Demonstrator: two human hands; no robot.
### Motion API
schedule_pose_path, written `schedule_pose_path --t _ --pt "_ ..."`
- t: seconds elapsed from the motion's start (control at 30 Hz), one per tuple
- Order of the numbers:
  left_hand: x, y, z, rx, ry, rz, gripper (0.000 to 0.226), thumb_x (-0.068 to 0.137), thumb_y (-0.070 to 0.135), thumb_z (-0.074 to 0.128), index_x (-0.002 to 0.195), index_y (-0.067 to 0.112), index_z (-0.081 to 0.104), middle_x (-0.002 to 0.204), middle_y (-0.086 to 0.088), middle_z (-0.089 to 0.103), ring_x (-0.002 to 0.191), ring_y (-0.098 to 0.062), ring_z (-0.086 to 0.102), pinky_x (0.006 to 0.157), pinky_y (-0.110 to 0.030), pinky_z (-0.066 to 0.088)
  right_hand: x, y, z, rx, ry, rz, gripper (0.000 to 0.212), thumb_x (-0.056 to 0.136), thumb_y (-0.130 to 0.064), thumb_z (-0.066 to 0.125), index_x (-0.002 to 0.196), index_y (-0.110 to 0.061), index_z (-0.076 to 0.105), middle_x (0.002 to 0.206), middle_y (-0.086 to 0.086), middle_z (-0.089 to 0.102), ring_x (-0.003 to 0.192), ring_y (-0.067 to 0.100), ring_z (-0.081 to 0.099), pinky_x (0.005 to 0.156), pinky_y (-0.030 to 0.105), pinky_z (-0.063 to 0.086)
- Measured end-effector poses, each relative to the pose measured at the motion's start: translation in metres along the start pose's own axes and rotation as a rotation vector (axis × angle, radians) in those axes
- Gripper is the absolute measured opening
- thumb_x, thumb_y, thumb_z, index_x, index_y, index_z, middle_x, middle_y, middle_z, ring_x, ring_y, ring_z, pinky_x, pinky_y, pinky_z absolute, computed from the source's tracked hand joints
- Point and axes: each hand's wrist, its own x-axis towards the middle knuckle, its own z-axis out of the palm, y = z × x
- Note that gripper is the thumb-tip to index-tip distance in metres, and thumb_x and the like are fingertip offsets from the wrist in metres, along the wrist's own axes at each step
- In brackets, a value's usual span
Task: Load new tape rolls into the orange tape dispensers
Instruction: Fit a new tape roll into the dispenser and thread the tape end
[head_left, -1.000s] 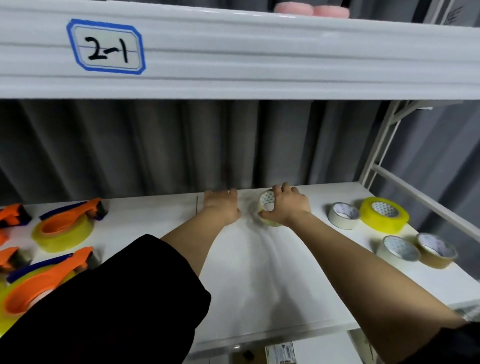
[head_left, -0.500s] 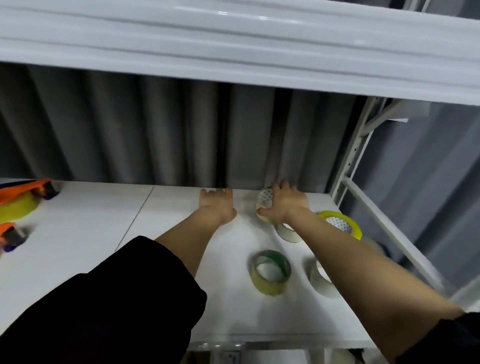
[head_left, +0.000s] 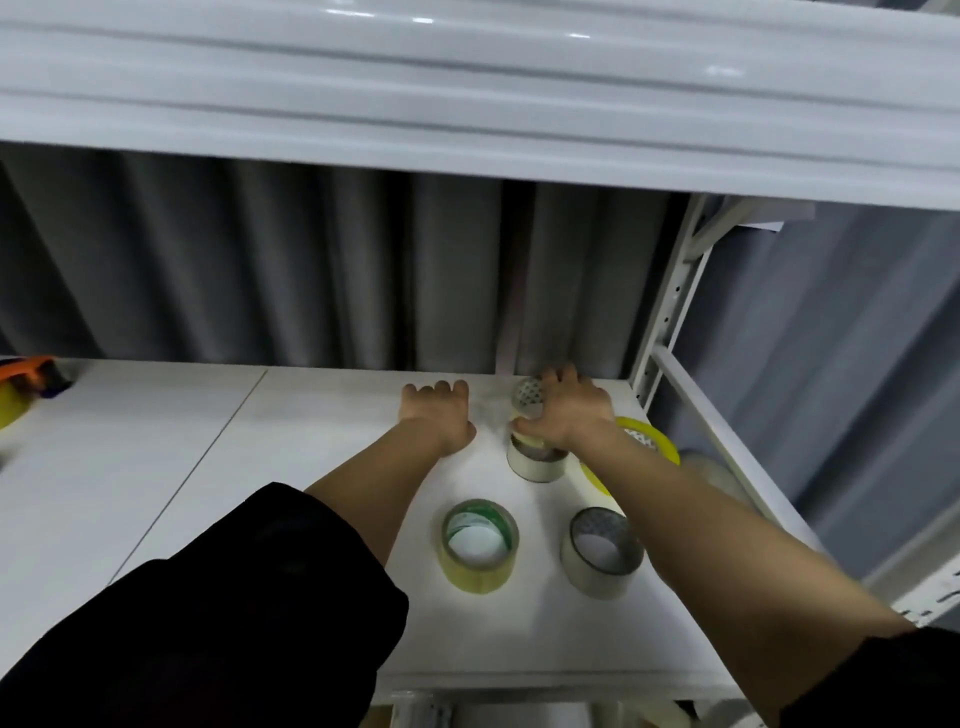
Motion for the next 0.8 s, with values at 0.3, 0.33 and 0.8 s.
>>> schedule_pose_path --t 0.3,0.33,0.8 --pt "0.021 0.038 -0.005 -0.089 0.023 0.205 0.050 0.093 0.039 0.044 0.134 0.010 0.037 0.127 -0.013 0.049 0.110 -0.032 0.052 0.091 -0.038 0.035 0.003 0.048 -0.010 0.021 0.015 0.109 0.077 0.080 -0.057 0.053 0.142 -0.016 0.032 0.141 0.011 0.036 0.130 0.031 0.035 0.097 0.038 0.040" --pt "0.022 0.046 -0.005 -0.099 0.028 0.229 0.050 0.093 0.039 0.045 0.134 0.010 0.039 0.128 -0.013 0.049 0.110 -0.031 0.051 0.092 -0.038 0.035 0.003 0.057 -0.012 0.015 0.017 0.121 0.078 0.081 -0.057 0.053 0.143 -0.016 0.032 0.143 0.011 0.035 0.131 0.031 0.035 0.098 0.038 0.040" --pt "0.043 0.185 0.018 -0.126 -0.075 0.512 0.063 0.083 0.045 0.059 0.137 0.016 0.043 0.141 -0.007 0.044 0.132 -0.025 0.038 0.112 -0.039 0.015 -0.003 0.154 -0.013 0.063 -0.014 0.283 0.077 0.080 -0.054 0.054 0.142 -0.014 0.031 0.139 0.011 0.037 0.128 0.032 0.036 0.098 0.038 0.039"
